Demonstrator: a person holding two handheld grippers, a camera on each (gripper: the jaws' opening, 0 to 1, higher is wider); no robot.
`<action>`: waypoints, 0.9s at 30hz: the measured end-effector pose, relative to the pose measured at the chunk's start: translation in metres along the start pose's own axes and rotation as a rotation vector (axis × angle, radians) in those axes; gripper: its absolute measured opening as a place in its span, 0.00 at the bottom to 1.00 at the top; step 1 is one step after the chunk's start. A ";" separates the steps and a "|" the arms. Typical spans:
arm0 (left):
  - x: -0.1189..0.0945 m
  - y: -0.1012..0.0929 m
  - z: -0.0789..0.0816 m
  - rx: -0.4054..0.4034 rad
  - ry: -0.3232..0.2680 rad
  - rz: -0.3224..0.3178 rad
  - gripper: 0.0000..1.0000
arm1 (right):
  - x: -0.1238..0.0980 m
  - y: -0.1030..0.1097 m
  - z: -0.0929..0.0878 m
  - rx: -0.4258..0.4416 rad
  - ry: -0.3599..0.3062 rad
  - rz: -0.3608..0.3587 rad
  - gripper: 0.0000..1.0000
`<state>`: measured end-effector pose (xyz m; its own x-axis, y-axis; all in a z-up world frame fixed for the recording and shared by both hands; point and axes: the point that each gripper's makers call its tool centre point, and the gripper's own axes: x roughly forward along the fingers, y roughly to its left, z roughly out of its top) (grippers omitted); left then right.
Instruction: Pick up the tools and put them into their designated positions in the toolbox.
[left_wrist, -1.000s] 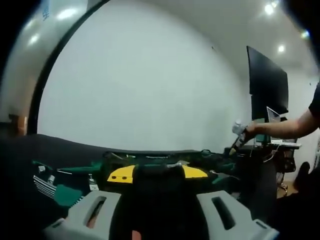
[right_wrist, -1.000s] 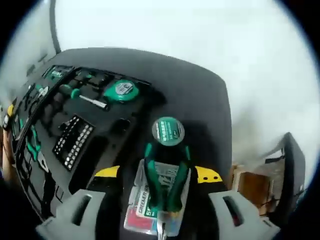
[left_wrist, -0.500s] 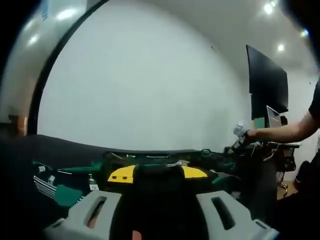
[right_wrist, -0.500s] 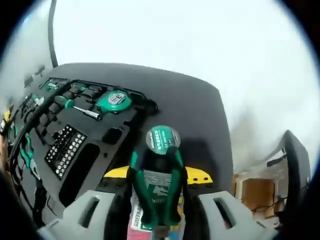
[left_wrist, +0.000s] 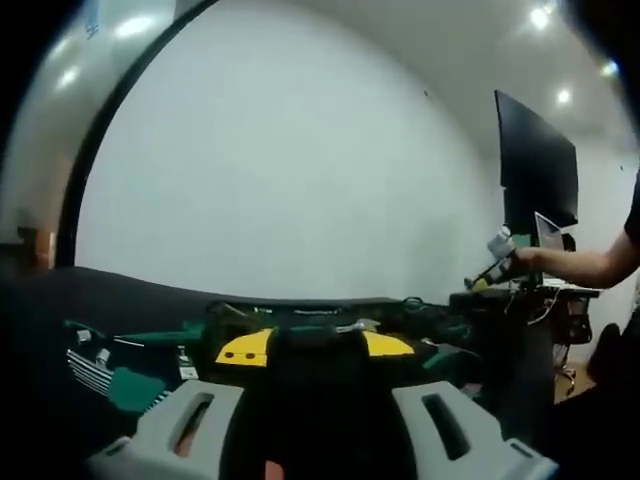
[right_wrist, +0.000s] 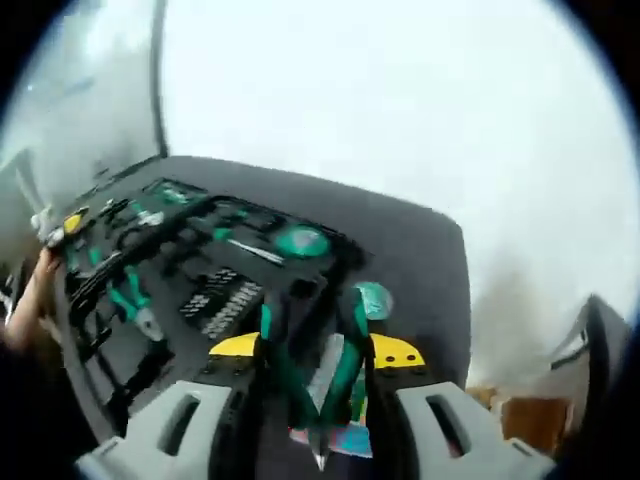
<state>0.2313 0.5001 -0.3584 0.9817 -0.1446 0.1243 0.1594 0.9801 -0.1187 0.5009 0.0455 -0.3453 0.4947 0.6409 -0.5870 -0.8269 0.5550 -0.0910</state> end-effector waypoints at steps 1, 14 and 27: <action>0.000 0.000 0.000 0.000 0.001 0.001 0.34 | -0.002 0.007 0.002 -0.018 -0.001 0.017 0.37; 0.001 0.000 -0.002 0.008 0.012 0.011 0.33 | -0.036 0.063 0.043 -0.166 -0.071 0.122 0.37; 0.001 -0.001 -0.002 0.004 0.012 0.008 0.33 | -0.041 0.178 0.031 -0.380 0.074 0.471 0.36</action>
<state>0.2318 0.4986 -0.3603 0.9840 -0.1387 0.1116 0.1515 0.9817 -0.1156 0.3413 0.1342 -0.3127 0.0436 0.7252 -0.6872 -0.9966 -0.0165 -0.0806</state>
